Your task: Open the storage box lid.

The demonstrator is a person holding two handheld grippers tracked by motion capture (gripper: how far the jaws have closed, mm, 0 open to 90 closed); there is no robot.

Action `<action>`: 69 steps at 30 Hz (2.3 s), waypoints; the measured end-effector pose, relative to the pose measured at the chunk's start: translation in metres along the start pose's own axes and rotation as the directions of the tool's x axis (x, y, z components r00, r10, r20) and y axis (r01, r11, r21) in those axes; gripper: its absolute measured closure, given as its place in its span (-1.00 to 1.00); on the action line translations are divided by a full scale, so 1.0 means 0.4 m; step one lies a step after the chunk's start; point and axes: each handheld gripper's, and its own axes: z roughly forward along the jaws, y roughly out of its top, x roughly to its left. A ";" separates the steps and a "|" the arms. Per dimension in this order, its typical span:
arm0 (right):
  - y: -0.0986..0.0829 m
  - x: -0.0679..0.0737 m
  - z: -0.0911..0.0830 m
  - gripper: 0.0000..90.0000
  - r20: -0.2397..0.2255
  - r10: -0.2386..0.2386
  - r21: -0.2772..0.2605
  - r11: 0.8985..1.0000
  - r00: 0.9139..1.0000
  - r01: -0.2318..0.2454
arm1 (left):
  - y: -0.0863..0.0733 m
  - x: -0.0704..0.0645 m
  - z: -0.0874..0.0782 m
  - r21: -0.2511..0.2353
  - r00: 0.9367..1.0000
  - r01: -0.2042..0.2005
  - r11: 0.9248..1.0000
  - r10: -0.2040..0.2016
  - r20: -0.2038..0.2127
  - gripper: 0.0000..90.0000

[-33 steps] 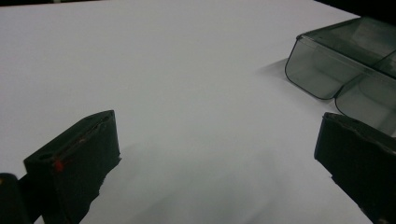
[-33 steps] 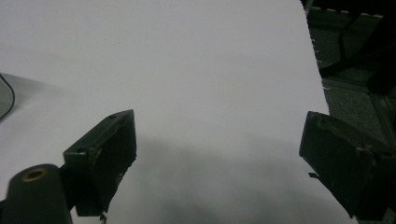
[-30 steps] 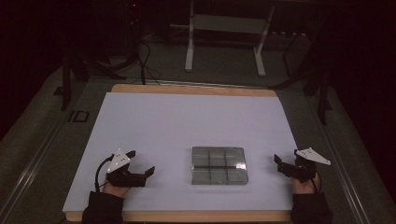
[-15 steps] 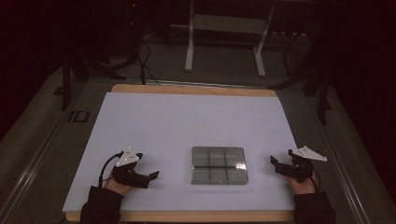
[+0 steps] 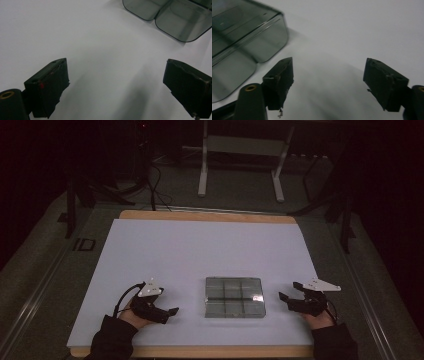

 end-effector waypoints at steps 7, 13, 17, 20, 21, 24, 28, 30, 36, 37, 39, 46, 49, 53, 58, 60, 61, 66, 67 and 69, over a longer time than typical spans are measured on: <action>-0.002 0.031 0.016 -0.15 -0.119 -0.039 0.020 0.999 0.992 0.042 | 0.026 -0.028 0.016 0.011 0.998 -0.010 1.000 0.009 0.061 -0.18; -0.003 0.059 0.025 0.09 -0.197 -0.081 0.034 0.995 0.977 0.090 | 0.042 -0.057 0.030 -0.035 0.993 -0.056 0.998 0.060 0.106 0.39; 0.000 0.067 0.028 0.25 -0.229 -0.081 0.034 0.995 0.970 0.091 | 0.052 -0.077 0.044 -0.026 0.987 -0.067 0.997 0.071 0.147 0.59; 0.004 0.072 0.030 0.29 -0.254 -0.088 0.026 0.995 0.963 0.097 | 0.057 -0.087 0.054 -0.021 0.984 -0.075 0.997 0.078 0.162 0.66; 0.005 0.074 0.031 0.30 -0.258 -0.088 0.024 0.995 0.962 0.097 | 0.059 -0.090 0.058 -0.023 0.983 -0.075 0.997 0.078 0.166 0.66; 0.005 0.081 0.034 0.38 -0.271 -0.095 0.024 0.994 0.958 0.106 | 0.064 -0.095 0.070 -0.029 0.982 -0.072 0.997 0.076 0.171 0.66; 0.003 0.088 0.034 0.62 -0.280 -0.125 0.017 0.991 0.952 0.135 | 0.068 -0.103 0.078 -0.043 0.983 -0.120 0.992 0.125 0.138 0.74; 0.004 0.089 0.034 0.74 -0.282 -0.139 0.020 0.988 0.949 0.151 | 0.071 -0.104 0.081 -0.049 0.983 -0.120 0.992 0.126 0.130 0.82; 0.005 0.100 0.039 0.99 -0.309 -0.161 0.018 0.984 0.937 0.175 | 0.079 -0.111 0.096 -0.020 0.979 -0.139 0.990 0.140 0.148 1.00; 0.006 0.103 0.040 1.00 -0.320 -0.161 0.018 0.984 0.934 0.176 | 0.079 -0.112 0.099 -0.019 0.979 -0.135 0.991 0.136 0.154 1.00; 0.006 0.105 0.040 1.00 -0.317 -0.166 0.019 0.983 0.934 0.181 | 0.080 -0.114 0.103 -0.015 0.978 -0.141 0.990 0.142 0.153 1.00; 0.008 0.103 0.035 1.00 -0.325 -0.161 0.007 0.985 0.932 0.172 | 0.090 -0.116 0.103 -0.036 0.976 -0.138 0.990 0.142 0.166 1.00; 0.009 0.101 0.034 1.00 -0.330 -0.156 0.003 0.986 0.931 0.167 | 0.093 -0.117 0.102 -0.041 0.975 -0.140 0.989 0.145 0.170 1.00; 0.010 0.101 0.033 1.00 -0.331 -0.156 0.003 0.986 0.931 0.167 | 0.096 -0.121 0.106 -0.045 0.972 -0.146 0.988 0.152 0.178 1.00; 0.008 0.101 0.031 1.00 -0.335 -0.156 0.000 0.986 0.929 0.165 | 0.097 -0.120 0.107 -0.052 0.971 -0.143 0.988 0.150 0.185 1.00; 0.008 0.101 0.031 1.00 -0.336 -0.158 -0.002 0.986 0.929 0.167 | 0.098 -0.121 0.106 -0.052 0.971 -0.149 0.988 0.156 0.184 1.00; 0.008 0.101 0.030 1.00 -0.336 -0.160 -0.006 0.986 0.928 0.168 | 0.098 -0.121 0.105 -0.053 0.971 -0.149 0.987 0.156 0.184 1.00; 0.010 0.101 0.024 1.00 -0.338 -0.169 -0.018 0.985 0.926 0.173 | 0.099 -0.124 0.100 -0.058 0.970 -0.150 0.987 0.158 0.184 1.00; 0.009 0.101 0.024 1.00 -0.339 -0.173 -0.021 0.984 0.925 0.176 | 0.100 -0.125 0.098 -0.059 0.970 -0.149 0.987 0.158 0.184 1.00; 0.008 0.100 0.024 1.00 -0.345 -0.168 -0.025 0.985 0.923 0.170 | 0.101 -0.128 0.097 -0.061 0.971 -0.151 0.987 0.159 0.179 1.00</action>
